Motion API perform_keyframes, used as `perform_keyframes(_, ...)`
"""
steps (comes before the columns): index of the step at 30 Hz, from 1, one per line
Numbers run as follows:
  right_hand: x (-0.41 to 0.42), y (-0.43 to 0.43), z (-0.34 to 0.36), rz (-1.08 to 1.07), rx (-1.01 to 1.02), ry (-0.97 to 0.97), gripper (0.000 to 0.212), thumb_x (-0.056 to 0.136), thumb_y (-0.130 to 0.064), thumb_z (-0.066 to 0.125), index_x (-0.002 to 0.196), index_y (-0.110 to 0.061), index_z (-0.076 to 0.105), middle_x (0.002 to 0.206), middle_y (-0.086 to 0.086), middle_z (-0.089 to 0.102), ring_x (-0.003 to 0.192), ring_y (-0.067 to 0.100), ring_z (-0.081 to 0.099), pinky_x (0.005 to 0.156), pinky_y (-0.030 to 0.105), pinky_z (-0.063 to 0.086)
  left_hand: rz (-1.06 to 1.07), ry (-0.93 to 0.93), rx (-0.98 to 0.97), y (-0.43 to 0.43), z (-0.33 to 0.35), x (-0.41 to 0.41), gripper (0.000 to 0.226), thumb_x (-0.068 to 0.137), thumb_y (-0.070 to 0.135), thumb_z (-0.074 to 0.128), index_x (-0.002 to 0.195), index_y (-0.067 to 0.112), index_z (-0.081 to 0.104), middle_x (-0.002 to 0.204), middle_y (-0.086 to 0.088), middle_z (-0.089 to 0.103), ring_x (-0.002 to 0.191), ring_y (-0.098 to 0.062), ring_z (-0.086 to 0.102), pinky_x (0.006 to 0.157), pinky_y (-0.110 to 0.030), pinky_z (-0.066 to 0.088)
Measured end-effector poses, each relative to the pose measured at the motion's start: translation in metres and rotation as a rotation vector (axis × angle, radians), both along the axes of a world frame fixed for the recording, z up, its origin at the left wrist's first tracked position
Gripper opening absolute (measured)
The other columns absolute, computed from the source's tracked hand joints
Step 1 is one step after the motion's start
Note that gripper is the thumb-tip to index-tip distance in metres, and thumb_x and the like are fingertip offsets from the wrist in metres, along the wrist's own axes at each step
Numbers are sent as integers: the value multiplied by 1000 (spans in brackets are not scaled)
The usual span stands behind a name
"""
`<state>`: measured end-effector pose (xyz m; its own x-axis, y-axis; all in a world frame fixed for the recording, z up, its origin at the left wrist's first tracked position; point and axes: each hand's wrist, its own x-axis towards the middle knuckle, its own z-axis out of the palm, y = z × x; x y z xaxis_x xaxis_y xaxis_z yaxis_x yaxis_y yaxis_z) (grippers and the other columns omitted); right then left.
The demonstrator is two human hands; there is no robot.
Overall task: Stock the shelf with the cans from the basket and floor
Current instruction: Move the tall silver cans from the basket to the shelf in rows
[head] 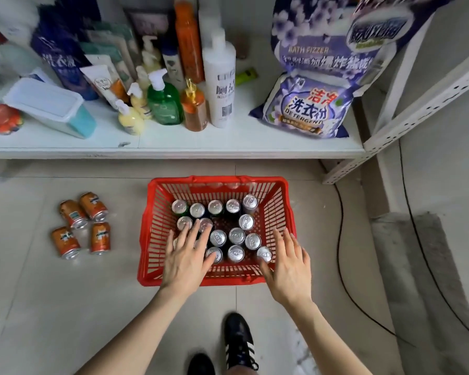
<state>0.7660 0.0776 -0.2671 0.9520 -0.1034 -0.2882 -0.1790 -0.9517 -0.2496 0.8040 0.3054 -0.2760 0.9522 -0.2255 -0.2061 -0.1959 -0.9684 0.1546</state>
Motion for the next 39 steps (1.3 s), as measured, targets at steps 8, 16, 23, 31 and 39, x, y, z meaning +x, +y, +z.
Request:
perform_keyframes(8,35,-4,-118,4,34,57,76,94,-58,43,154,-18,20,161,5,24,147,25,23,114,43,25,-68,-19,16,4,-120,29,68,85,53,57,142,19,42,145,-7,47,136,-27,41,107,-55,35)
perform_keyframes(16,50,-4,-192,8,88,90,78,92,-56,48,153,-16,21,157,5,31,142,25,31,112,43,30,-81,7,13,5,-192,44,71,86,60,45,143,19,40,148,-7,43,138,-24,37,108,-53,34)
perform_keyframes(23,56,-7,-222,-15,180,195,83,86,-50,65,149,-16,23,145,7,45,128,29,47,101,45,45,-111,53,21,5,-227,46,73,86,65,41,146,25,33,148,-2,43,139,-22,34,114,-51,23)
perform_keyframes(31,59,-21,-238,-81,337,243,74,78,-29,79,137,-19,35,128,9,61,115,28,59,95,36,48,-138,73,-21,-3,-237,52,69,88,63,42,146,29,31,146,4,44,138,-18,33,113,-48,23)
perform_keyframes(39,65,-27,-250,-174,511,157,62,79,-25,80,132,-20,47,120,1,65,111,18,60,88,18,39,-117,22,-58,-2,-238,61,66,87,61,41,142,23,42,139,2,52,133,-19,40,108,-46,31)
